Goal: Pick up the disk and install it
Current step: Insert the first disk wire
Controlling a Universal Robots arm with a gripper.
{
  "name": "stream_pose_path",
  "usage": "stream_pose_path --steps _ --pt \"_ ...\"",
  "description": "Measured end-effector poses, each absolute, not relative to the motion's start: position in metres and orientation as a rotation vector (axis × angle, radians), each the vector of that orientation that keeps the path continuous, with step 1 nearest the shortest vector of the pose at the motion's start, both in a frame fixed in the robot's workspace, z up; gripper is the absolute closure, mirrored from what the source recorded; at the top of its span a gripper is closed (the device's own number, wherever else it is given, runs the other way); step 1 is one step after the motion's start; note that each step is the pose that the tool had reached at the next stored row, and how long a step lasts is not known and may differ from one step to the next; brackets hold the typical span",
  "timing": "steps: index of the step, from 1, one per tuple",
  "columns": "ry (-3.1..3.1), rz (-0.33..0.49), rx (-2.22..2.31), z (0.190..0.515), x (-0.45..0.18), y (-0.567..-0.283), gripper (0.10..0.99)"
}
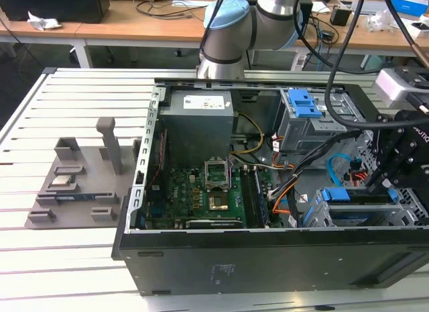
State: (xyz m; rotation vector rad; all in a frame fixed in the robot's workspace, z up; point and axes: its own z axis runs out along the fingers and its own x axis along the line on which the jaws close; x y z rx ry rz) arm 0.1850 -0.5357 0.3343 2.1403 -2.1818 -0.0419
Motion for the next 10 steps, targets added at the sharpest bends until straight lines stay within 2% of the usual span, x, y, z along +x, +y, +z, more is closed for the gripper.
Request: stream_pose_path --steps 3,4,8,9,10 --pt "-2.182 -0.044 2.141 0.334 0.185 -0.536 0.906" --pt "-2.182 -0.042 2.14 0.336 0.185 -0.536 0.843" --pt "-2.182 -0.041 2.14 0.359 0.185 -0.532 0.843" --pt "-2.181 -0.04 2.139 0.369 0.185 -0.53 0.855" --pt "-2.181 -0.04 2.139 0.373 0.185 -0.53 0.922"
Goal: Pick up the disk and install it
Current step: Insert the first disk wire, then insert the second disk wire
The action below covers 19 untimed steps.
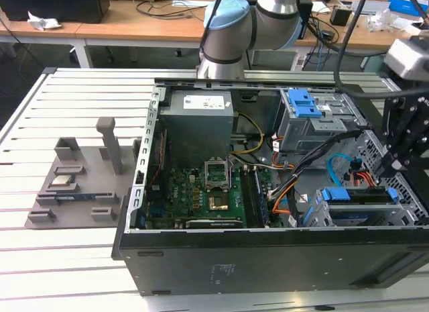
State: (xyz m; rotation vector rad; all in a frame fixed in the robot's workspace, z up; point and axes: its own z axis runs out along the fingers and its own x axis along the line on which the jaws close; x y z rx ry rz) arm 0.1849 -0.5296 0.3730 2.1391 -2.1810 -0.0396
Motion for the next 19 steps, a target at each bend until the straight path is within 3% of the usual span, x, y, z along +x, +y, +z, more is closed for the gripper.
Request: stream_pose_path --steps 1,15,17,18,19 --pt "-2.181 -0.039 2.139 0.377 0.185 -0.529 0.98" --pt "-2.181 -0.039 2.139 0.392 0.185 -0.529 0.98" --pt "-2.181 -0.039 2.139 0.392 0.185 -0.529 0.851" --pt "-2.181 -0.04 2.139 0.392 0.185 -0.529 0.851" --pt "-2.181 -0.039 2.139 0.392 0.185 -0.528 0.784"
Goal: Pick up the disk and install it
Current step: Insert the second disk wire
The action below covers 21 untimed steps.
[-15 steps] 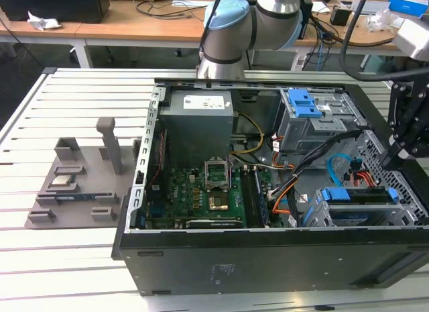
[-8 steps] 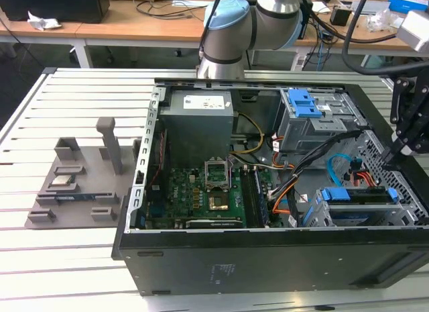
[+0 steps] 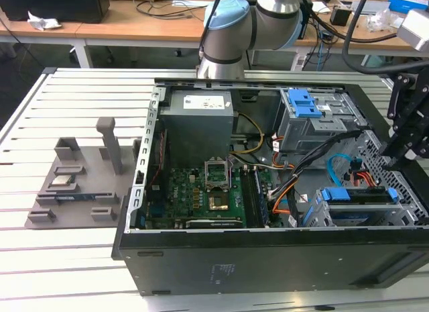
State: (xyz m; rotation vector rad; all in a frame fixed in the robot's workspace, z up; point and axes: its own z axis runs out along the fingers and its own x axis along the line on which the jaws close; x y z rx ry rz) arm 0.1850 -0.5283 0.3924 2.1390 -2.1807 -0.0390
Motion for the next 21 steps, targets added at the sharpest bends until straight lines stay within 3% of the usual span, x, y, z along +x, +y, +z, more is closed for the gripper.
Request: stream_pose_path --steps 16,17,18,21 --pt "-2.163 -0.038 2.157 0.37 0.15 -0.514 0.784" --pt "-2.163 -0.038 2.157 0.37 0.15 -0.514 0.8" --pt "-2.163 -0.038 2.157 0.37 0.15 -0.514 0.925" --pt "-2.163 -0.038 2.157 0.37 0.15 -0.514 0.925"
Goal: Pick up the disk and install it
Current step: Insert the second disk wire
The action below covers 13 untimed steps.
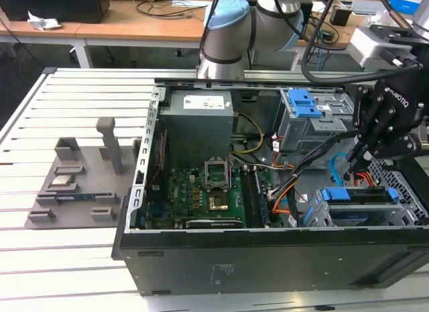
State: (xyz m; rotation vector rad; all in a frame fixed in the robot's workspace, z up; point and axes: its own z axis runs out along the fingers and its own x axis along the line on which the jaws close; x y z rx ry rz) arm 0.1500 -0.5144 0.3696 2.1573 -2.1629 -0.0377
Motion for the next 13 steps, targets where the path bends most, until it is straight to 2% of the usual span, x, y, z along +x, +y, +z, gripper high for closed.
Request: stream_pose_path --steps 5,13 --pt "-2.161 -0.035 2.156 0.366 0.15 -0.527 0.925" --pt "-2.155 -0.035 2.16 0.354 0.16 -0.53 0.925"
